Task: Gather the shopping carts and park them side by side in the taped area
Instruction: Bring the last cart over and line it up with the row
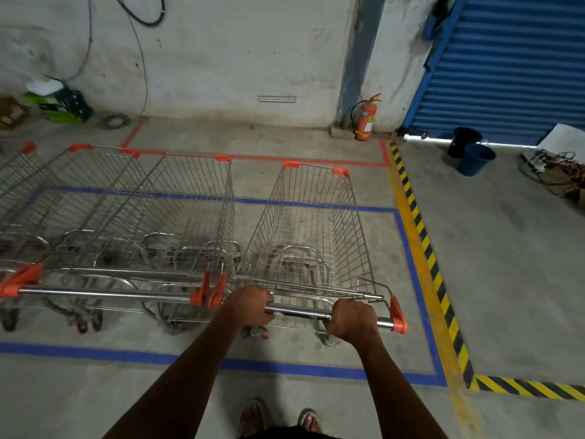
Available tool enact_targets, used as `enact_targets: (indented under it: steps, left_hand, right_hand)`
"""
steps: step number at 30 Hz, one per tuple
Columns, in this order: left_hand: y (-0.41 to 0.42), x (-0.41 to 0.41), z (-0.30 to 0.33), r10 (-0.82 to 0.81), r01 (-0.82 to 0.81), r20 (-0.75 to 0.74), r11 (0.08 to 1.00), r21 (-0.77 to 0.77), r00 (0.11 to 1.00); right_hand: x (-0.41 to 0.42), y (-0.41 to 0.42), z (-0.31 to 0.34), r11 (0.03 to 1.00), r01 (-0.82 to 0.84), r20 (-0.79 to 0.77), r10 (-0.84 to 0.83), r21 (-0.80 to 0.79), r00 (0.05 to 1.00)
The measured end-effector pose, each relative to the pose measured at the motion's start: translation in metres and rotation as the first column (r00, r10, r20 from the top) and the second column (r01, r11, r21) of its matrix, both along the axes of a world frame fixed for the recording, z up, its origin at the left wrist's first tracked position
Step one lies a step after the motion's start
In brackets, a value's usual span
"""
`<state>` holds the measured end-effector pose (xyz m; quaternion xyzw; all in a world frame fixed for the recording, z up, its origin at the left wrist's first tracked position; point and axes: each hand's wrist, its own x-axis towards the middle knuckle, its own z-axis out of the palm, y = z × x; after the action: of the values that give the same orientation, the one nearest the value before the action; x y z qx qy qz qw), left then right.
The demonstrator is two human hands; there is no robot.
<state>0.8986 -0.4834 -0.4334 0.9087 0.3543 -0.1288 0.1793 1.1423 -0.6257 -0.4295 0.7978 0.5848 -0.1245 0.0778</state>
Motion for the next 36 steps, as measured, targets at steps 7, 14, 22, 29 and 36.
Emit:
enact_targets:
  steps: [7, 14, 22, 29, 36]
  left_hand:
    - [-0.002, -0.001, 0.008, 0.018, -0.017, 0.012, 0.999, -0.039, 1.000]
    - [-0.008, -0.002, 0.014, 0.028, -0.025, 0.043, 0.998, -0.061, 0.999]
    - [-0.022, -0.031, 0.010, -0.002, -0.043, 0.355, 0.992, 0.118, 0.935]
    - [-0.030, -0.103, 0.009, 0.137, -0.292, 0.508, 0.926, 0.239, 0.850]
    - [0.014, -0.221, -0.004, 0.276, -0.381, 0.384, 0.895, 0.232, 0.881]
  right_hand:
    - [0.003, 0.004, 0.003, 0.998, -0.060, -0.052, 0.058, -0.038, 0.997]
    - [0.001, 0.009, 0.008, 0.988, -0.153, -0.094, 0.151, -0.006, 0.984]
    - [-0.048, 0.032, 0.015, 0.939, -0.229, -0.168, 0.277, 0.257, 0.946]
    - [-0.141, 0.066, 0.015, 0.833, -0.310, -0.148, 0.415, 0.458, 0.898]
    - [-0.255, 0.118, 0.008, 0.770, -0.406, -0.076, 0.503, 0.493, 0.861]
